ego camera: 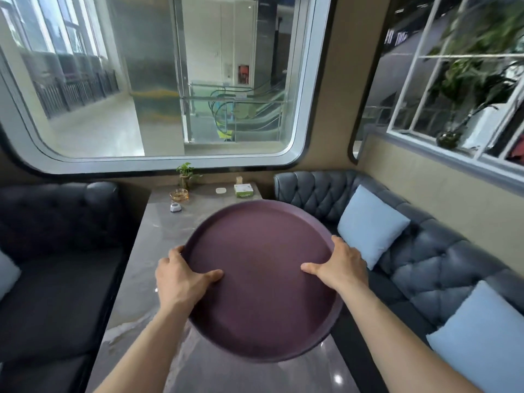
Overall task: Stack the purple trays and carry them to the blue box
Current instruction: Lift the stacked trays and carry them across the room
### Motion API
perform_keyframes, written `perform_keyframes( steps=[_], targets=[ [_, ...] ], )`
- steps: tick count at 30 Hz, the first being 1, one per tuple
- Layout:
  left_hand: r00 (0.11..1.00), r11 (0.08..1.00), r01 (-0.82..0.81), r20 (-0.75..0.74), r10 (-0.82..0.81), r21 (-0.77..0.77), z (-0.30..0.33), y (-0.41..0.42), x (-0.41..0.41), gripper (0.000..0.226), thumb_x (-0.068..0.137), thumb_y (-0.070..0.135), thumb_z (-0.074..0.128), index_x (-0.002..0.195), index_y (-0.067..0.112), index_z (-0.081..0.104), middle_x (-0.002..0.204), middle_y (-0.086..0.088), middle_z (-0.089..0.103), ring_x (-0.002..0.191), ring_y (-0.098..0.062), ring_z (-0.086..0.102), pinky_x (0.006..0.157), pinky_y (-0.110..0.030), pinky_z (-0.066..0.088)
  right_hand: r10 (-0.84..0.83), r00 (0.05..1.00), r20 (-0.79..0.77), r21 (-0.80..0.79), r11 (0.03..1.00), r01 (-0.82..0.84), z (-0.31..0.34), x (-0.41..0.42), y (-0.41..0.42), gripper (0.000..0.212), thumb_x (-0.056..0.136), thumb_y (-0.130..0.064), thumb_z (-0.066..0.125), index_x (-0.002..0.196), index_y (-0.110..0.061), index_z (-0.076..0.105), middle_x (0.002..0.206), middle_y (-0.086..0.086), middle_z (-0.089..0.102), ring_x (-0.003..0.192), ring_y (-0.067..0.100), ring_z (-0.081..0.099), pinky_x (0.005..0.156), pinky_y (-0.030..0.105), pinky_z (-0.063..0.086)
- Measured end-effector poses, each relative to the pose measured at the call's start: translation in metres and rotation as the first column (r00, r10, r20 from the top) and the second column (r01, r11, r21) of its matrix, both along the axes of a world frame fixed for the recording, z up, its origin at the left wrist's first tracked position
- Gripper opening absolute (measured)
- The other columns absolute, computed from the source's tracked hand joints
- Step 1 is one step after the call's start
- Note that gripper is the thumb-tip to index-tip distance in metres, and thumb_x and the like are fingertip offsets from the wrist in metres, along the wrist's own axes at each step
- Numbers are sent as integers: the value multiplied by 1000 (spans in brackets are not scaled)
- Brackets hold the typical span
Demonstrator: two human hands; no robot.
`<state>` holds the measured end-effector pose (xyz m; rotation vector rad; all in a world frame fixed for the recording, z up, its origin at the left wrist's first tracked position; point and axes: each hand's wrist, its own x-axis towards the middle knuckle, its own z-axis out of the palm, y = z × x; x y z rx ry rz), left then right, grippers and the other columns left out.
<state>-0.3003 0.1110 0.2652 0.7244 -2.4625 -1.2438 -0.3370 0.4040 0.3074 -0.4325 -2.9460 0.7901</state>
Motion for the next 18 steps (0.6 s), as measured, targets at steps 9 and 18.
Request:
perform_keyframes(
  steps=[9, 18],
  targets=[
    [987, 990, 141, -78, -141, -5, 48, 14, 47, 112, 47, 43, 97, 143, 13, 46, 130, -18, 55, 126, -37, 50, 105, -50, 45, -163, 984, -76, -27, 986, 162, 49, 99, 15, 107, 60, -60, 89, 148, -22, 40, 139, 9, 56, 129, 31, 53, 99, 42, 50],
    [916, 918, 397, -72, -394, 23, 57, 120, 79, 109, 48, 42, 97, 141, 13, 49, 132, -19, 55, 126, -39, 51, 105, -50, 46, -426, 898, -114, -41, 905, 424, 65, 205, 102, 109, 61, -58, 90, 151, -25, 38, 143, 3, 55, 133, 29, 51, 98, 43, 50]
  ],
)
